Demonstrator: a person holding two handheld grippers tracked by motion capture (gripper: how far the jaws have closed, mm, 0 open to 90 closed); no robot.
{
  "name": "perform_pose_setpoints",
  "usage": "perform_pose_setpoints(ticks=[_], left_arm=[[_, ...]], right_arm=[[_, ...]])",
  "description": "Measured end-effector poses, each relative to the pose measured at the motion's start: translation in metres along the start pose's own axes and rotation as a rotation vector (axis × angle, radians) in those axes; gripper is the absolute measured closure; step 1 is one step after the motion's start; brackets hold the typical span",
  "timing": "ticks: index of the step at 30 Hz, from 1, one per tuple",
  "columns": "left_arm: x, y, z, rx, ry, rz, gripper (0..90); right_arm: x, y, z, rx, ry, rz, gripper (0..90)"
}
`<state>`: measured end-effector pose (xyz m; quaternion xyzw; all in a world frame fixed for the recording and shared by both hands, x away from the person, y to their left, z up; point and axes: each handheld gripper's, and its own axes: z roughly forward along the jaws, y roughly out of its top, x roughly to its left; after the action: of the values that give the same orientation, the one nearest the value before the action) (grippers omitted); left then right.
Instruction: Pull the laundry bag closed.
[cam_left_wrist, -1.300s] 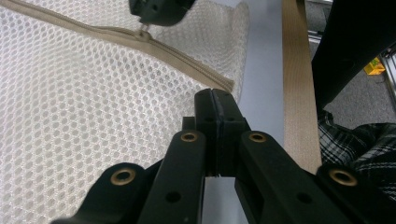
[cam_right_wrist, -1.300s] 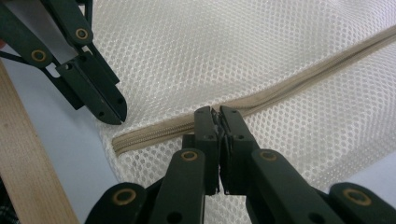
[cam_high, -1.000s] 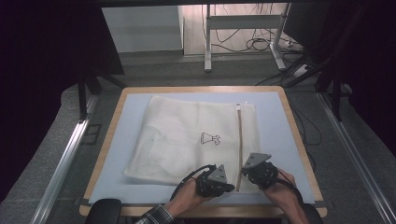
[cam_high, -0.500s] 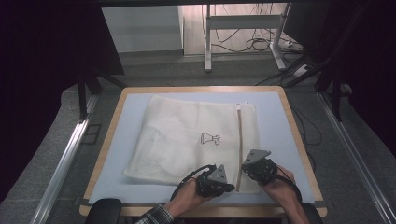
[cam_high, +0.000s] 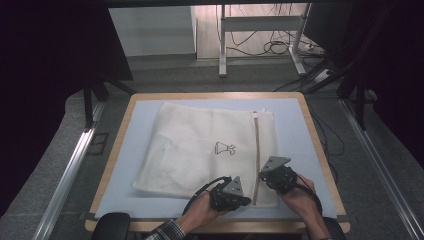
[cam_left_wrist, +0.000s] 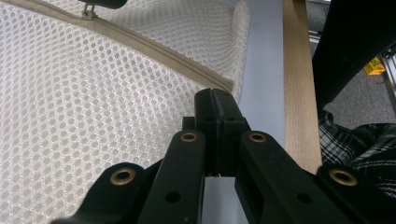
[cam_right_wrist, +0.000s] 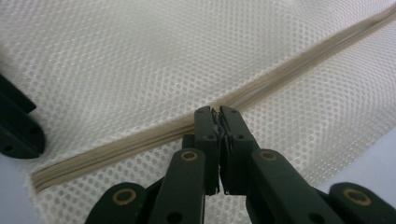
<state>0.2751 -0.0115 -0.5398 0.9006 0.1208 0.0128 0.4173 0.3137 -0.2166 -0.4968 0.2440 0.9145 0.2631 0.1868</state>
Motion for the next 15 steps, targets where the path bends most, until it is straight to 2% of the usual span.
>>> perform_pose_setpoints(ticks=[3,15], left_arm=[[0.000,0.000,0.000,-0.003,0.000,-0.006,90.0],[-0.001,0.000,0.000,-0.002,0.003,-0.003,90.0]], right_arm=[[-0.003,0.001,0.001,-0.002,0.006,0.007,86.5],[-0.013,0.006,0.008,0.005,-0.031,-0.007,86.5]])
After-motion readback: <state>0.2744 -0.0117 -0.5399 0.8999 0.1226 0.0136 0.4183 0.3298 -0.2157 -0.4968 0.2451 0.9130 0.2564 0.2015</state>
